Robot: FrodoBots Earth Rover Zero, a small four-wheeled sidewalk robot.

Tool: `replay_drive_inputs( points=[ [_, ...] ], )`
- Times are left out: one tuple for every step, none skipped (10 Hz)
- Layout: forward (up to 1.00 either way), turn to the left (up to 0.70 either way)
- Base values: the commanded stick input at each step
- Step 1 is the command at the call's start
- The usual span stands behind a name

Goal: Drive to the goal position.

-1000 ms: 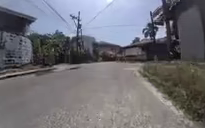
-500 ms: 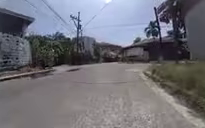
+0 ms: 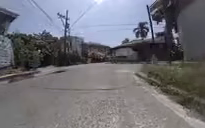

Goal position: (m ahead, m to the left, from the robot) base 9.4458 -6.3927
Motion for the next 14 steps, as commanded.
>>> replay_drive_inputs(
  points=[
    [1.0,0.06],
    [1.0,0.06],
    [1.0,0.06],
    [1.0,0.06],
    [1.0,0.06],
    [1.0,0.06],
    [1.0,0.06],
    [1.0,0.06],
    [1.0,0.06],
    [1.0,0.06],
    [1.0,0.06],
    [1.0,0.06],
    [1.0,0.06],
    [1.0,0.06]
  ],
)
